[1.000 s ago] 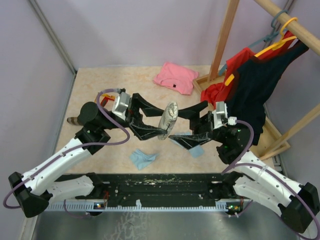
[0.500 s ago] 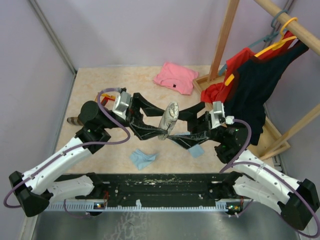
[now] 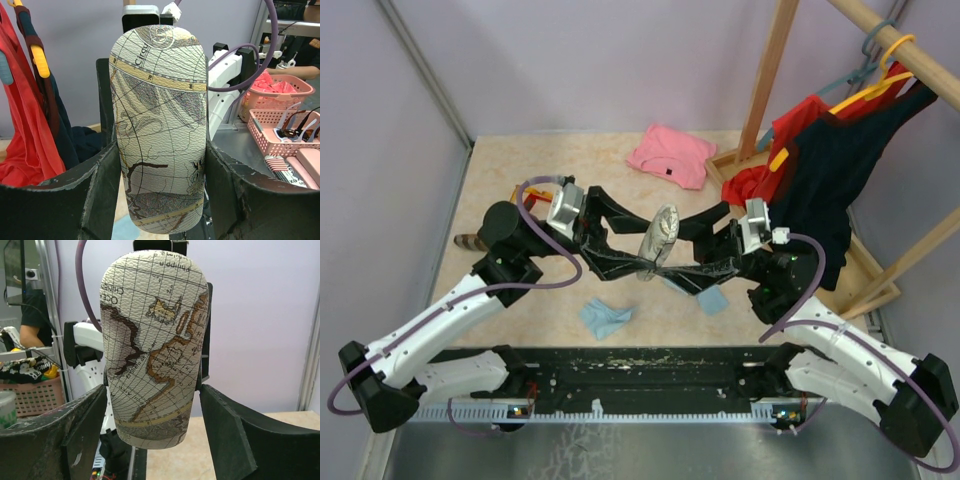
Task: Organize the sunglasses
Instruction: Open the sunglasses case.
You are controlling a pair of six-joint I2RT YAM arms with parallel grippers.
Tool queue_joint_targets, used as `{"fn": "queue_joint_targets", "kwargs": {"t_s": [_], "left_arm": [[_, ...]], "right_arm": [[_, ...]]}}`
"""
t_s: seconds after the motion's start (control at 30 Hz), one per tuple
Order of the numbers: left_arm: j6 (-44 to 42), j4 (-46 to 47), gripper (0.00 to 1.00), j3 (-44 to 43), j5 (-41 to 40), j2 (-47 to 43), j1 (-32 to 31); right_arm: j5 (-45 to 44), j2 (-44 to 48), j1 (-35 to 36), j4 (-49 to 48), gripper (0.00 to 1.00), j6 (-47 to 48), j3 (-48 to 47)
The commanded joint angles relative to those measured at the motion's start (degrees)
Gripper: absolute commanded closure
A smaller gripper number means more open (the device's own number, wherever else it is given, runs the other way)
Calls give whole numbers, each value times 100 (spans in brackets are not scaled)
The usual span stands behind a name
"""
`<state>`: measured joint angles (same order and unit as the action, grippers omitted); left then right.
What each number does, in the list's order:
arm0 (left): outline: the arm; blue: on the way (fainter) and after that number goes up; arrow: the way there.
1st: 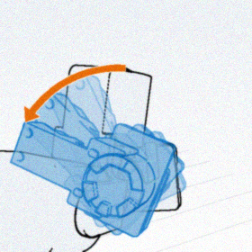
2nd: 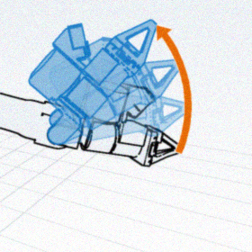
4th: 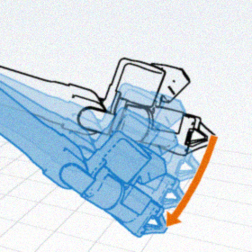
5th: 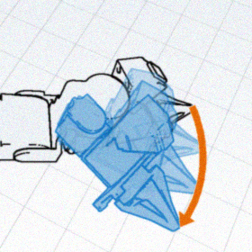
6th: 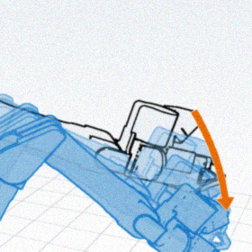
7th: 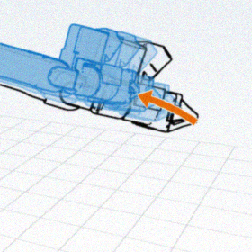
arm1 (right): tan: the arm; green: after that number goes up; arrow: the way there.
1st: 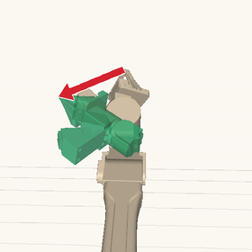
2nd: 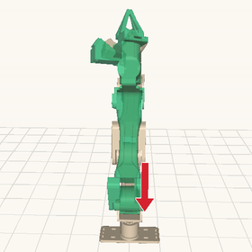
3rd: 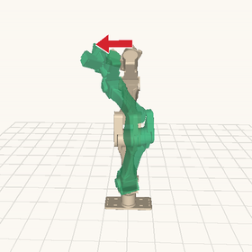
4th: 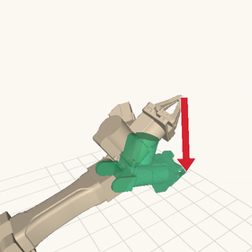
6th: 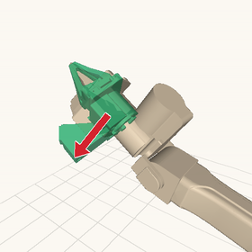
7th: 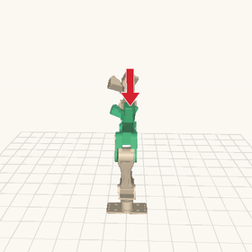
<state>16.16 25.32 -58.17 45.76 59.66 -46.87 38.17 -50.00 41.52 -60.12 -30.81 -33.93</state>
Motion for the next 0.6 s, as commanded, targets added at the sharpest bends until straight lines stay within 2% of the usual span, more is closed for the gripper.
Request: {"fn": "queue_joint_targets", "kwargs": {"t_s": [0.0, 0.27, 0.43, 0.57], "left_arm": [[-55, 166, 99, -195, 51, 4, -9], [-218, -12, 99, -214, -220, -69, -6], [-546, -537, 99, -334, -687, -132, -15], [-898, -950, 99, -416, -1291, -205, -21]], "right_arm": [[-23, -19, 23, -266, 30, -85, -324], [-292, 35, 23, 144, 56, 59, -307], [-849, 161, 23, 753, 65, 189, -363], [-1546, 250, 23, 1752, 71, 384, -537]]}}
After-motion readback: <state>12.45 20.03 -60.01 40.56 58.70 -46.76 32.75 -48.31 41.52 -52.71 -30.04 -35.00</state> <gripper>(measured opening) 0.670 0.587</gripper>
